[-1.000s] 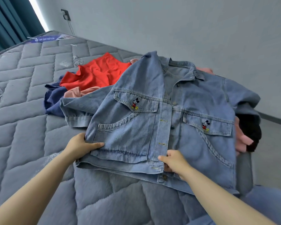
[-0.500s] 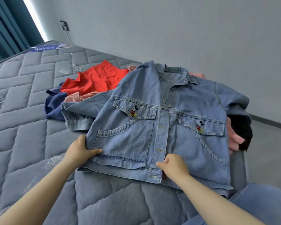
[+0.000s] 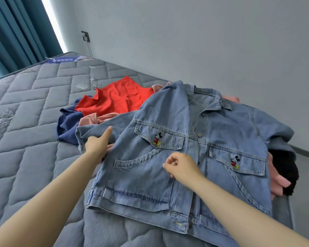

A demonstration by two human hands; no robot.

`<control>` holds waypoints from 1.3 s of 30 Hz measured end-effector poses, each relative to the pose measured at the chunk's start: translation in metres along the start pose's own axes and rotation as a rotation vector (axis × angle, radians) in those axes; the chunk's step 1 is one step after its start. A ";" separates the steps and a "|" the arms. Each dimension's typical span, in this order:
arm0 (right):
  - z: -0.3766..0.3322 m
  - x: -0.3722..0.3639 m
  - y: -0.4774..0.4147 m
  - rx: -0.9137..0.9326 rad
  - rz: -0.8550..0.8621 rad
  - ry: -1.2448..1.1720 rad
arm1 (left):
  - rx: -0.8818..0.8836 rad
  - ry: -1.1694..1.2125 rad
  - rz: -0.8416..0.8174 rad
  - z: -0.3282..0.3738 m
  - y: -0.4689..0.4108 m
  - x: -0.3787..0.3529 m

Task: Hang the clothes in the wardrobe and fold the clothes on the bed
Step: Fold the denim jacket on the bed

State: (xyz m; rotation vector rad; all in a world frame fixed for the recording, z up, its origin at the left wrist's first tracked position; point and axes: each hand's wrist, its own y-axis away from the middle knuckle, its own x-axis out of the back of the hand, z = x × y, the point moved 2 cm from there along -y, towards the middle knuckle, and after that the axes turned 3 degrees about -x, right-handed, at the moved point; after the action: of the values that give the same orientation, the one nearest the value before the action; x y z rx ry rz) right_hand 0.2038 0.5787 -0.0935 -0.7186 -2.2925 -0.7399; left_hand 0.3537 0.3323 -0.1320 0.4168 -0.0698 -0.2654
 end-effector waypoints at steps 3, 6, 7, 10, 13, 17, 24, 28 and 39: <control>-0.008 0.001 -0.016 0.015 -0.026 -0.050 | 0.114 0.094 0.121 -0.001 -0.014 -0.007; -0.005 0.002 -0.028 0.016 -0.055 -0.053 | -0.023 -0.007 0.160 0.019 -0.020 -0.013; -0.004 0.003 -0.031 0.014 -0.061 -0.051 | -0.097 0.002 0.149 0.034 -0.023 -0.016; -0.002 0.008 -0.040 0.014 -0.072 -0.061 | -0.280 0.079 0.165 0.094 -0.032 -0.020; -0.010 0.015 -0.052 0.039 -0.059 -0.127 | -0.403 0.109 0.166 0.150 -0.039 -0.024; -0.032 0.022 -0.066 0.053 -0.071 -0.221 | -0.456 0.084 0.148 0.184 -0.034 -0.034; -0.047 0.042 -0.079 0.080 -0.111 -0.236 | -0.573 0.040 0.156 0.210 -0.014 -0.063; -0.033 0.060 -0.083 0.051 -0.106 -0.253 | -0.833 -0.212 0.220 0.233 0.002 -0.097; 0.021 0.086 -0.090 -0.044 -0.023 -0.255 | -0.507 -0.921 -0.046 0.149 -0.008 -0.144</control>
State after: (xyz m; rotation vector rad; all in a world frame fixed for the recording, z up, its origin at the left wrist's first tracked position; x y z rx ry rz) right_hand 0.0802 0.5552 -0.0764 -0.8506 -2.5239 -0.7483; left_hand 0.1954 0.3061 -0.0010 -0.2369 -0.8770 -0.4890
